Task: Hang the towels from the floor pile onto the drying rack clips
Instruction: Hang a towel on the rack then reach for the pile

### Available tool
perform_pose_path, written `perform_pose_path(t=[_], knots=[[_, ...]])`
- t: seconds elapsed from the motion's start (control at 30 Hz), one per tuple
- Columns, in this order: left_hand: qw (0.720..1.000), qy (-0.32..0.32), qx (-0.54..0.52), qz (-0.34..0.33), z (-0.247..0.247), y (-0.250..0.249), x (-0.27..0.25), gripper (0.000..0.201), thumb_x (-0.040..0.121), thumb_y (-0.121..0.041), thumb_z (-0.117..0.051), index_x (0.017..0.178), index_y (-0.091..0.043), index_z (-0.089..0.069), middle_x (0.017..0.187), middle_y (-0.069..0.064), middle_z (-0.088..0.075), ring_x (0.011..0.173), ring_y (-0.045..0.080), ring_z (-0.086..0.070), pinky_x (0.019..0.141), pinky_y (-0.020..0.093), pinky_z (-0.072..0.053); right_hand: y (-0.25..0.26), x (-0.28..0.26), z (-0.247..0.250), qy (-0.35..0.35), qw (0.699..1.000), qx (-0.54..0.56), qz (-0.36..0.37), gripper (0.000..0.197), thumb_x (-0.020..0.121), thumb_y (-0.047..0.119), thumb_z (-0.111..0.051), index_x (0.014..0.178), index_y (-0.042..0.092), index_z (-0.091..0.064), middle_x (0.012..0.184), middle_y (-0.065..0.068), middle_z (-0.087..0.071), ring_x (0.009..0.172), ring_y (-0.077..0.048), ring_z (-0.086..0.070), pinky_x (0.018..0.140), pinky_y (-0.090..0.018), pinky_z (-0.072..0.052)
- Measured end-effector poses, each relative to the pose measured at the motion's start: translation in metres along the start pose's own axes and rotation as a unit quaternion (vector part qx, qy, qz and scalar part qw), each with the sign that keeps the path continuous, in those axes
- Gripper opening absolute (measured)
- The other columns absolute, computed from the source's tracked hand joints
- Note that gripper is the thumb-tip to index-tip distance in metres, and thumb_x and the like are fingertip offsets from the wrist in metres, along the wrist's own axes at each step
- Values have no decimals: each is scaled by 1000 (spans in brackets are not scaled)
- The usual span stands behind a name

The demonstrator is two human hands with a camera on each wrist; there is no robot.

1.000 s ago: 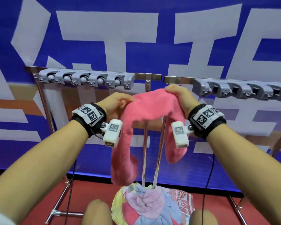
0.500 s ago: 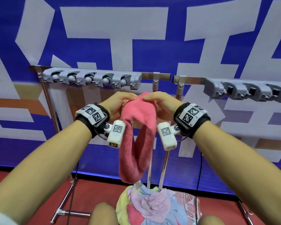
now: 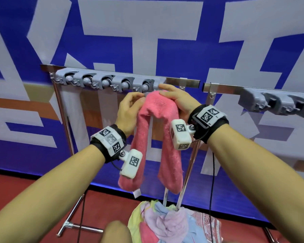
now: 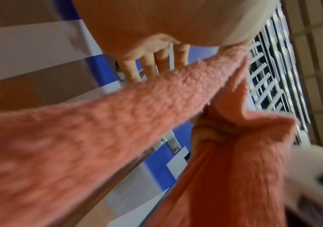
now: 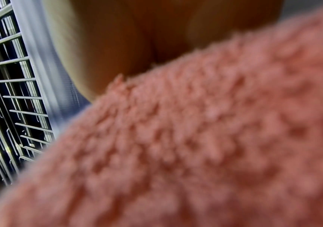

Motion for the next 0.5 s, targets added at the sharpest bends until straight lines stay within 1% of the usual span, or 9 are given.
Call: perform_pose_path(t=[0.07,0.1,0.13,0.2,0.27,0.37,0.4,0.43,0.5], knots=[[996,66,34,-39,-2,2,-7,61,77,-47,-64,126,-14,-54,119,0,-62,107,1,-60,91,17,-46,1,6,-1,-7,1000,3,-1,41,96,9,-57,136,15,-52,112,-9,-65,90,-21,-65,77,-34,-57],[993,92,57,-49,-4,4,-9,72,73,-51,-67,134,-17,-48,129,0,-59,117,4,-57,96,18,-45,1,8,-2,-9,1000,2,-4,40,96,9,-57,135,15,-52,110,-8,-65,89,-21,-65,77,-35,-57],[990,106,80,-54,-6,8,-10,82,71,-49,-71,142,-19,-42,137,0,-54,124,6,-54,102,19,-43,1,11,-3,-11,1000,0,-6,39,96,9,-57,134,16,-52,107,-7,-65,88,-21,-65,77,-35,-56],[983,103,135,-64,-8,14,-9,92,71,-33,-76,151,-23,-30,146,-2,-48,130,8,-50,108,23,-40,2,16,-5,-15,1000,4,-6,38,95,8,-57,132,16,-53,105,-7,-65,87,-20,-64,78,-34,-55],[977,79,189,-66,-9,18,-6,90,75,-10,-68,153,-26,-27,140,-3,-53,121,10,-56,103,23,-43,4,21,-6,-14,1000,13,-7,36,95,9,-57,131,15,-54,102,-7,-65,86,-20,-63,80,-35,-54],[978,26,203,-47,-7,21,2,85,75,10,-50,152,-24,-34,114,5,-67,91,13,-62,81,6,-40,10,26,-11,-5,1000,-1,-8,30,94,11,-59,124,18,-56,101,-7,-66,86,-21,-64,80,-35,-54],[981,5,192,-37,-7,19,5,82,76,11,-47,150,-22,-37,110,5,-67,85,10,-59,77,0,-38,14,29,-11,-4,1000,-18,-1,33,93,12,-62,124,18,-56,105,-8,-66,89,-22,-65,81,-36,-55],[983,-17,182,-33,-8,18,11,78,77,13,-44,148,-21,-41,109,0,-65,85,2,-56,76,-5,-34,17,32,-10,-8,999,-35,9,38,91,14,-64,128,19,-55,110,-10,-66,93,-23,-65,83,-37,-55],[984,-50,167,-41,-11,12,22,73,76,15,-41,142,-16,-48,109,-9,-59,91,-10,-48,78,-8,-31,25,39,-6,-26,998,-50,28,46,90,16,-66,134,18,-52,120,-12,-64,100,-25,-66,87,-38,-56]])
Point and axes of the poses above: each hand's wrist, its own x-axis towards the middle knuckle, its own z-axis out of the back of the hand, y = z × x, the point moved 5 cm from there along x, towards the middle knuckle
